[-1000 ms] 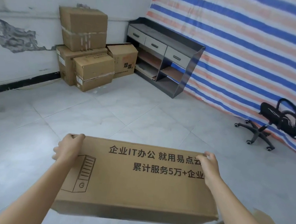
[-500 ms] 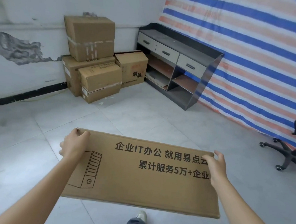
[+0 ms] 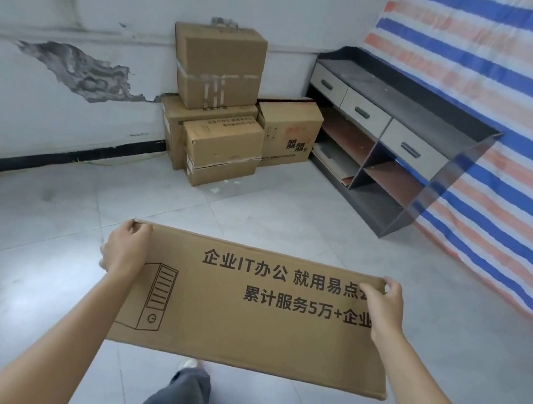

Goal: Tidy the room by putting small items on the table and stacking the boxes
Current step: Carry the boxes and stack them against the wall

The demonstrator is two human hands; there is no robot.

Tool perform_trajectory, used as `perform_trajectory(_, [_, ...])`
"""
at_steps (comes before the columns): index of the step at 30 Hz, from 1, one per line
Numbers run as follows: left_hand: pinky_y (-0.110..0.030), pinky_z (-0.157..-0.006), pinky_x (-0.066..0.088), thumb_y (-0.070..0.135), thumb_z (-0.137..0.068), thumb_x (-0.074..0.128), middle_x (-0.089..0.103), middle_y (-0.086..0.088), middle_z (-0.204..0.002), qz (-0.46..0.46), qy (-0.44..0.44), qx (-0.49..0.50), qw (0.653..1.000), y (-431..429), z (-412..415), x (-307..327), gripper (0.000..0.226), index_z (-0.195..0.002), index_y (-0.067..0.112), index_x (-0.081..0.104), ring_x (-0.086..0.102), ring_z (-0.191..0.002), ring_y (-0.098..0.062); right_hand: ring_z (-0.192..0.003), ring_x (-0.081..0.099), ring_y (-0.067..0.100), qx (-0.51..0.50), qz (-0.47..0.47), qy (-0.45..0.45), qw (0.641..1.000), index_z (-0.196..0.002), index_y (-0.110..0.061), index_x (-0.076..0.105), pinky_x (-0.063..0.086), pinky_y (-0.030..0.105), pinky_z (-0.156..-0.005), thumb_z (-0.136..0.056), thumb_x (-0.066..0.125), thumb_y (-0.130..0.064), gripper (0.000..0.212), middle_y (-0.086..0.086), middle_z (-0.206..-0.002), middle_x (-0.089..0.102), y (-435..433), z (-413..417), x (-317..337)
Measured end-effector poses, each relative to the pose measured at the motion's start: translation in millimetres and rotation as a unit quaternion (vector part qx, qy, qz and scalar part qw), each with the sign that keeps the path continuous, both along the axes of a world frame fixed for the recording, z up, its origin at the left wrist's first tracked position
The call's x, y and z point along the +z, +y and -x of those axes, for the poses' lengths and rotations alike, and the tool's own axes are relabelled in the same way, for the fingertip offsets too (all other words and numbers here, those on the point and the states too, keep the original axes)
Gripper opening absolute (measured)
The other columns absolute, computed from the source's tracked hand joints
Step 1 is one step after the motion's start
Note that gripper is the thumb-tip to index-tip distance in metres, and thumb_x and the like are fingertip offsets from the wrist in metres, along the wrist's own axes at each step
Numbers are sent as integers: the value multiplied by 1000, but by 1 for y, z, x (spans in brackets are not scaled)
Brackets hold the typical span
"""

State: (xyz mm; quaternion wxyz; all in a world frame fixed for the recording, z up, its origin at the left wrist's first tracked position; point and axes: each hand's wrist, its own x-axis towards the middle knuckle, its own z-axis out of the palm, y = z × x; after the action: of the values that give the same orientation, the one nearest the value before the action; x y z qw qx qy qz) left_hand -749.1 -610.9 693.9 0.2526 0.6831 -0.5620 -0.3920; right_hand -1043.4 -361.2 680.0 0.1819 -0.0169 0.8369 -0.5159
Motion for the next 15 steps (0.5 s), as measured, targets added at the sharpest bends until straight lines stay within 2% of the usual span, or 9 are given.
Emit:
perform_trajectory(2, [-48,-107,26,26,-89,45,51,-8,-136,1,-2,16,1000,-21,18,-6,44,-132,18,51,37,-128,-35,-120,45,26,13,3,-7,1000,-137,-16,35,40,39,-95,-86,59,-14,56,7,-140,42,-25,22,-5])
perform_trajectory(4, [-46,-106,26,24,-90,44,53,-10,-132,0,-3,24,1000,-46,38,-10,39,-128,17,53,38,-127,-36,-116,47,26,21,3,-18,1000,-137,-16,35,41,41,-95,-86,59,-13,56,8,-139,43,-53,43,-9])
perform_trajectory(7, [-44,-103,26,23,-90,43,55,-14,-126,-19,-6,27,999,-91,71,-14,34,-121,15,56,38,-125,-37,-121,44,27,33,-10,-25,999,-139,-15,34,40,41,-98,-86,58,-13,58,8,-141,40,-98,72,-13])
perform_trajectory(10, [-44,-103,26,25,-91,41,55,-15,-125,-46,-14,24,999,-136,102,-18,36,-123,15,55,37,-125,-37,-117,43,24,42,-30,-37,998,-141,-15,31,37,40,-99,-87,57,-13,60,8,-141,40,-144,102,-10])
perform_trajectory(15, [-43,-103,26,23,-92,42,55,-15,-125,-52,4,35,998,-204,150,-15,34,-121,13,55,35,-126,-36,-128,38,28,42,-37,-27,998,-140,-13,31,34,40,-101,-87,57,-11,60,8,-145,37,-220,155,-8])
